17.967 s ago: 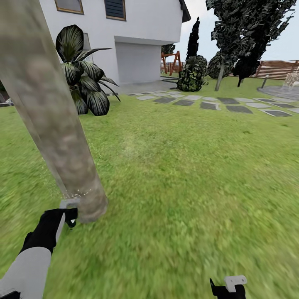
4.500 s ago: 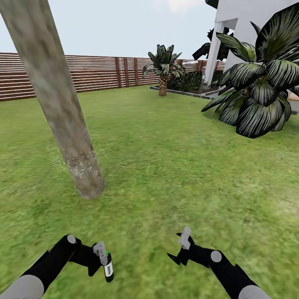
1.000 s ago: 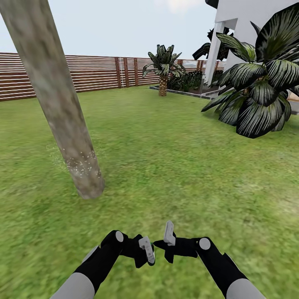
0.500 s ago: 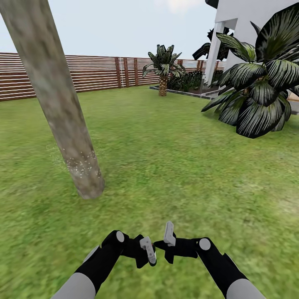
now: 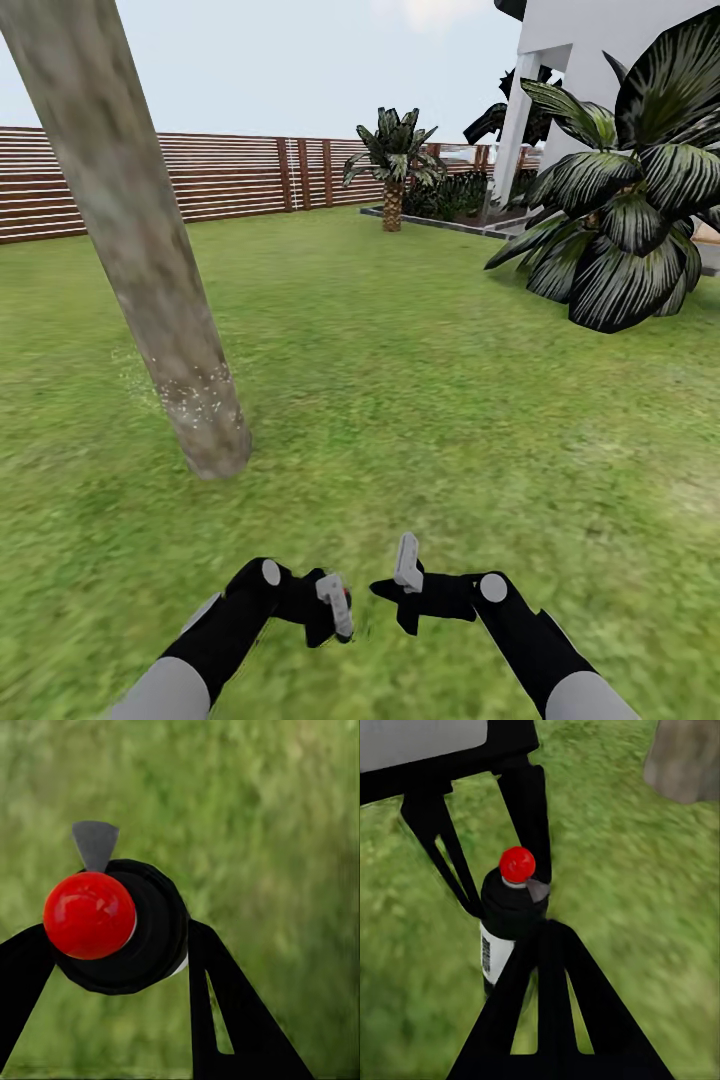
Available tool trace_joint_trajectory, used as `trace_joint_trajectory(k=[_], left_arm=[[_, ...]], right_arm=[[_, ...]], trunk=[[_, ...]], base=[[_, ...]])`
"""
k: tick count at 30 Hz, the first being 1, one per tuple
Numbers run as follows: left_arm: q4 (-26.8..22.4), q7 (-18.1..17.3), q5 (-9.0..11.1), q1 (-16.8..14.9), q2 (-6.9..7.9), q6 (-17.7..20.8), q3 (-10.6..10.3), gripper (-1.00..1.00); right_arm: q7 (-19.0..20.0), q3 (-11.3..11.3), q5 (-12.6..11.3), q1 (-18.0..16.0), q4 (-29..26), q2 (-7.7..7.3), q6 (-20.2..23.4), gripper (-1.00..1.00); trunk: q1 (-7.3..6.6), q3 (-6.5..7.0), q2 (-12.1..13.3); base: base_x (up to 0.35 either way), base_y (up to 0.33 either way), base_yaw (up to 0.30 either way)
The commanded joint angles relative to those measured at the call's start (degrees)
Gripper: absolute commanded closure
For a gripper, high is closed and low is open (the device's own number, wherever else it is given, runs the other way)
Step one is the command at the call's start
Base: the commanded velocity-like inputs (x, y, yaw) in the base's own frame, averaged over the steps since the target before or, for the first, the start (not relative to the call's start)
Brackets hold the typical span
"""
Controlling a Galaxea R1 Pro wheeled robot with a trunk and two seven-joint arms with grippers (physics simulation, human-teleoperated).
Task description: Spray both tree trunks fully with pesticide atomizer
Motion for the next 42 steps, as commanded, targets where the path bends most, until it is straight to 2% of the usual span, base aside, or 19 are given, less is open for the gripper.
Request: trace_joint_trajectory(k=[1, 5, 12, 13, 16, 18, 20, 24, 26, 27, 28, 30, 33, 34, 36, 39, 40, 41, 42], left_arm=[[0.03, 0.02, 0.21, 0.00, 0.88, -0.04, 0.02, 1.00], [0.07, 0.04, 0.21, 0.47, 4.16, 0.00, 0.03, 1.00], [0.14, -0.07, 0.25, 0.70, 12.29, 0.08, 0.06, 1.00], [0.15, -0.01, 0.27, 0.70, 13.15, 0.06, 0.09, 1.00], [0.41, 0.27, 0.66, 0.78, 15.18, 0.12, 0.99, 1.00], [2.15, 0.50, 0.74, 0.79, 15.50, -0.10, 4.77, 1.00], [4.83, 3.15, 0.84, 0.79, 15.27, -2.03, 12.21, 1.00], [9.95, 11.09, 1.62, 0.79, 14.88, -5.92, 19.27, 1.00], [13.54, 17.35, 5.47, 0.79, 14.04, -6.62, 22.10, 1.00], [14.12, 19.61, 7.04, 0.79, 13.84, -6.72, 22.51, 1.00], [14.69, 23.59, 10.05, 0.79, 13.65, -6.82, 22.86, 1.00], [16.79, 30.91, 16.43, 0.83, 13.46, -7.02, 23.14, 1.00], [19.94, 40.91, 24.47, 1.13, 13.50, -11.31, 23.15, 1.00], [20.16, 42.46, 25.42, 1.77, 13.53, -12.55, 23.18, 1.00], [20.47, 46.25, 27.25, 4.27, 13.42, -14.80, 23.13, 1.00], [20.63, 48.73, 28.68, 6.65, 13.17, -15.43, 23.22, 1.00], [20.76, 49.90, 30.15, 7.14, 13.19, -15.45, 23.63, 1.00], [23.39, 53.52, 33.91, 7.78, 13.13, -15.63, 24.62, 1.00], [24.89, 54.34, 34.62, 7.92, 13.15, -15.69, 24.78, 1.00]], right_arm=[[0.01, 0.00, 0.00, 0.00, 0.00, -0.01, 0.00, 1.00], [0.02, -0.01, 0.00, 0.00, 0.00, -0.19, -0.04, 1.00], [0.02, -0.03, 0.02, 0.01, 0.11, -0.59, -0.08, 1.00], [-0.09, -0.06, 0.08, 0.01, 0.33, -0.62, -0.10, -1.00], [-0.49, -0.28, 0.03, 0.08, 4.37, -0.69, -0.21, -1.00], [-2.50, -0.42, 0.01, 0.09, 7.27, -1.02, -0.31, -1.00], [-11.00, -0.47, -0.08, 0.11, 11.15, -1.93, -0.41, -1.00], [-29.28, -0.52, -0.47, 0.22, 19.98, -2.13, -0.56, -1.00], [-43.06, -0.60, -0.85, 0.24, 26.20, -1.92, -1.82, -1.00], [-47.21, -0.61, -1.30, 0.25, 27.73, -1.85, -2.71, -1.00], [-53.08, -0.62, -2.99, 0.26, 29.98, -1.73, -4.34, -1.00], [-59.74, -0.62, -8.35, 0.33, 33.16, -1.67, -6.22, -1.00], [-62.16, -0.69, -16.79, 0.72, 34.90, -2.56, -8.15, -1.00], [-62.27, -0.67, -17.84, 1.03, 34.99, -3.04, -9.29, -1.00], [-62.31, -0.64, -19.25, 1.62, 35.11, -4.69, -11.75, -1.00], [-62.30, -0.63, -19.75, 2.18, 35.21, -5.41, -12.58, -1.00], [-62.29, -0.63, -19.85, 2.77, 35.23, -5.48, -12.66, -1.00], [-62.29, -0.58, -19.87, 3.63, 35.24, -5.49, -12.79, -1.00], [-62.29, -0.56, -19.90, 4.14, 35.22, -5.44, -12.85, -1.00]], trunk=[[0.00, 0.00, 0.00], [0.00, 0.00, 0.00], [0.00, 0.00, 0.00], [0.00, 0.00, 0.00], [0.00, 0.00, 0.00], [0.00, 0.00, 0.00], [0.00, 0.00, 0.00], [0.00, 0.00, 0.00], [0.00, 0.00, 0.00], [0.00, 0.00, 0.00], [0.00, 0.00, 0.00], [0.00, 0.00, 0.00], [0.00, 0.00, 0.00], [0.00, 0.00, 0.00], [0.00, 0.00, 0.00], [0.00, 0.00, 0.00], [0.00, 0.00, 0.00], [0.00, 0.00, 0.00], [0.00, 0.00, 0.00]], base=[[0.000, 0.000, 0.000], [0.000, 0.000, 0.000], [0.000, 0.000, 0.000], [0.000, 0.000, 0.000], [0.000, 0.000, 0.000], [0.000, 0.000, 0.000], [0.000, 0.000, 0.000], [0.000, 0.000, 0.000], [0.000, 0.000, 0.000], [0.000, 0.000, 0.000], [0.000, 0.000, 0.000], [0.000, 0.000, 0.000], [0.000, 0.000, 0.000], [0.000, 0.000, 0.000], [0.000, 0.000, 0.000], [0.000, 0.000, 0.000], [0.000, 0.000, 0.000], [0.000, 0.000, 0.000], [0.000, 0.000, 0.000]])
